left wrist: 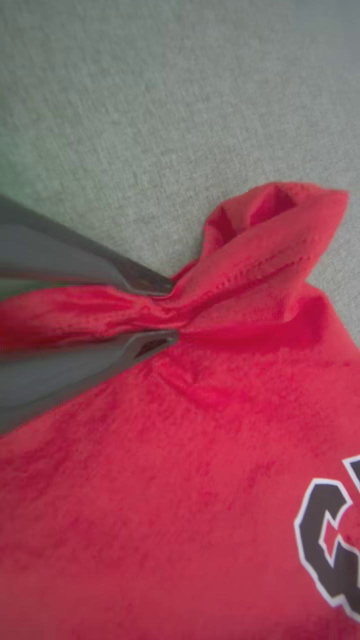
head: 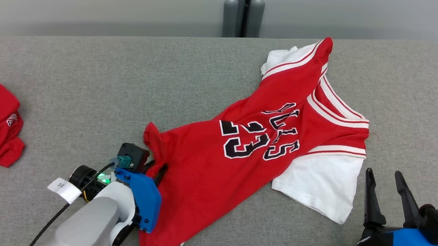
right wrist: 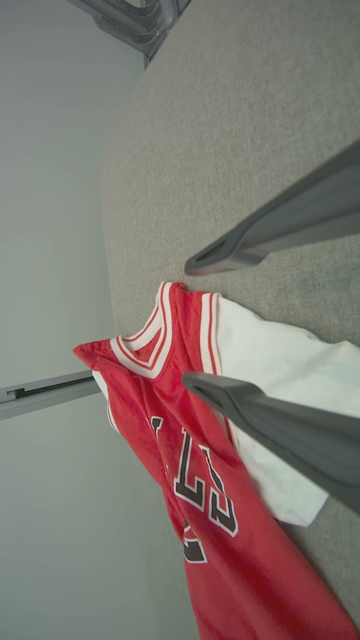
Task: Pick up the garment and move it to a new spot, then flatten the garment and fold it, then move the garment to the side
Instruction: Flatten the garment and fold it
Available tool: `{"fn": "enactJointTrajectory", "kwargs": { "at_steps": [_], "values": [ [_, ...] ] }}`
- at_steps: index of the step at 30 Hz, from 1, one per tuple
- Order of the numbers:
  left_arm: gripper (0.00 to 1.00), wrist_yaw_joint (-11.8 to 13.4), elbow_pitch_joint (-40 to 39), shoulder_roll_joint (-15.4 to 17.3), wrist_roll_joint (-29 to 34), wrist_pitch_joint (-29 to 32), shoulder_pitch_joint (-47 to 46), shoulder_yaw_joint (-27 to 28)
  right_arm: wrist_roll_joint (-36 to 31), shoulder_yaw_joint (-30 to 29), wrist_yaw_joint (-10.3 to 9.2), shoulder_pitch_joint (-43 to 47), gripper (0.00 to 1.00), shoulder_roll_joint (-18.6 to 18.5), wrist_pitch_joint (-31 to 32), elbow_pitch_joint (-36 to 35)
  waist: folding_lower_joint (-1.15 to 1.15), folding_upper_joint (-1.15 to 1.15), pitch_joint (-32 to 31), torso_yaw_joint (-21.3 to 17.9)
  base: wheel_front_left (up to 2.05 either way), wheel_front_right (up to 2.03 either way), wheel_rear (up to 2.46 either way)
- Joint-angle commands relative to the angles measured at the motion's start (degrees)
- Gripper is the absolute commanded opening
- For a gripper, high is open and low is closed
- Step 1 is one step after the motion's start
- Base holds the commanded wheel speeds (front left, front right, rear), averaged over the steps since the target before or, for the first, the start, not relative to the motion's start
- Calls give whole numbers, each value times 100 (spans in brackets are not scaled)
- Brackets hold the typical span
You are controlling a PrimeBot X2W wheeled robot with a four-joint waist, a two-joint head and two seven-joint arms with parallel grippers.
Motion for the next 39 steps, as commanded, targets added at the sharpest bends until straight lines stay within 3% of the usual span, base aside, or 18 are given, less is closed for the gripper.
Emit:
{"fn": "enactJointTrajectory", "kwargs": {
  "at_steps": [1, 14, 22, 23, 24, 29, 39],
  "values": [
    [0, -11, 116, -12, -43, 8, -25, -162, 15, -32, 3, -67, 100, -7, -38, -7, 0, 0, -9, 1, 0, 0, 0],
    [0, 87, 462, 97, -39, -1065, -1135, 85, 23, -68, 3, -51, 100, -8, -69, 12, 0, 0, -79, -88, 0, 0, 0],
    [0, 78, 766, 37, -109, -1288, -1124, 124, 46, -79, 3, 55, 100, -7, -108, 22, 0, 0, -71, -190, 0, 0, 0],
    [27, 82, 797, 17, -115, -1330, -1092, 132, 51, -73, 3, 53, 100, -7, -112, 35, 0, 0, -74, -191, 0, 0, 0],
    [100, 103, 816, 4, -122, -1366, -1061, 154, 60, -70, 3, 51, 100, -7, -118, 44, 0, 0, -86, -190, 0, 0, 0],
    [100, 245, 636, 6, -161, -1509, -733, 403, 45, -79, 3, 68, 100, -7, -137, 89, 0, 0, -212, -133, 0, 0, 0],
    [100, 840, -1809, 364, 569, -1515, 934, 1883, -46, -215, 3, 311, 100, -7, -54, 38, 0, 0, -585, 204, 0, 0, 0]
  ]
}}
